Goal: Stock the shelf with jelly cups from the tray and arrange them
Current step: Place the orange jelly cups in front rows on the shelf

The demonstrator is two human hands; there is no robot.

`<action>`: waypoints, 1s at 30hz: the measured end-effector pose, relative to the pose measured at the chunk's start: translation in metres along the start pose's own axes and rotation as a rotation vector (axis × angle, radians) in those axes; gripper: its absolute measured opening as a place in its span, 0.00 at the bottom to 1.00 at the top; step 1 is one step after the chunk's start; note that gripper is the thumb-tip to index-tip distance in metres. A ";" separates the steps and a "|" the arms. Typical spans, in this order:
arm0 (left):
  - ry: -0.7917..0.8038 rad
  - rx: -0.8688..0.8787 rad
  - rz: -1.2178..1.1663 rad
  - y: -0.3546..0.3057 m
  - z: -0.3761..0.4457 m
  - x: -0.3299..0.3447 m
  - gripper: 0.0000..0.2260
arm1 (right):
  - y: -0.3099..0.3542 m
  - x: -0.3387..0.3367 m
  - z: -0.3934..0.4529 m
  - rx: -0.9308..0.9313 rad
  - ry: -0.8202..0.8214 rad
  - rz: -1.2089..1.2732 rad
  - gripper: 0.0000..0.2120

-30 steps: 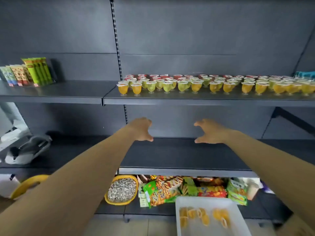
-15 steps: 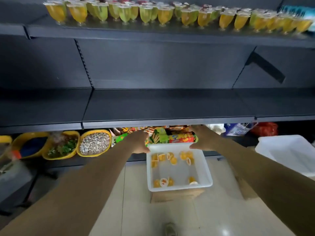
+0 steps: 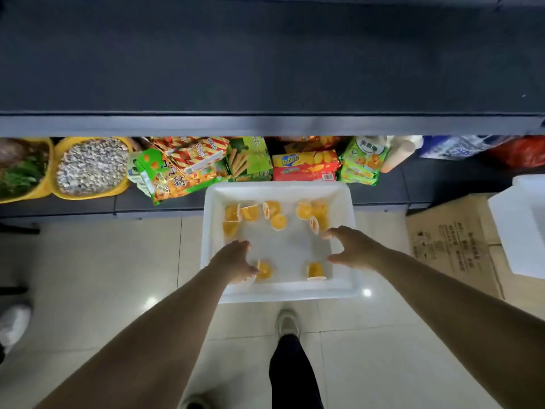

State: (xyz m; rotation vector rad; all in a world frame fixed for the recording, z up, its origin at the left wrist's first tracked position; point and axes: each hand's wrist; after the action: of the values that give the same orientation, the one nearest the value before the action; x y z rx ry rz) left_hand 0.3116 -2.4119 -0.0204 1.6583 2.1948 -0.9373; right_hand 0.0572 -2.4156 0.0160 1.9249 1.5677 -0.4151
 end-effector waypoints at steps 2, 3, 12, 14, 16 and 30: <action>0.023 -0.013 -0.020 0.000 0.041 0.026 0.27 | -0.027 0.020 0.038 0.003 0.048 0.047 0.26; 0.030 -0.021 -0.017 0.001 0.060 0.038 0.28 | -0.039 0.032 0.056 0.014 0.071 0.078 0.25; 0.169 -0.056 0.018 0.030 0.160 0.110 0.29 | -0.084 0.135 0.155 0.242 0.116 0.267 0.29; 0.158 -0.049 0.035 0.033 0.167 0.114 0.27 | -0.083 0.146 0.165 0.291 0.092 0.341 0.28; 0.160 -0.044 0.065 0.035 0.173 0.118 0.27 | -0.082 0.154 0.172 0.319 0.068 0.403 0.26; 0.192 -0.092 0.119 0.037 0.179 0.124 0.25 | -0.091 0.158 0.189 0.371 0.186 0.774 0.22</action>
State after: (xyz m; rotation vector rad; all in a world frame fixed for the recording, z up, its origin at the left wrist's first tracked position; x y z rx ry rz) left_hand 0.2711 -2.4196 -0.2374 1.8802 2.1907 -0.6605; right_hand 0.0347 -2.4042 -0.2459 2.7254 0.7543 -0.1951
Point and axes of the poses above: each hand's wrist, its own z-axis towards the middle knuckle, its own x-axis out of the palm, y = z × x, and after that the axes turned 3 degrees about -z, right-handed
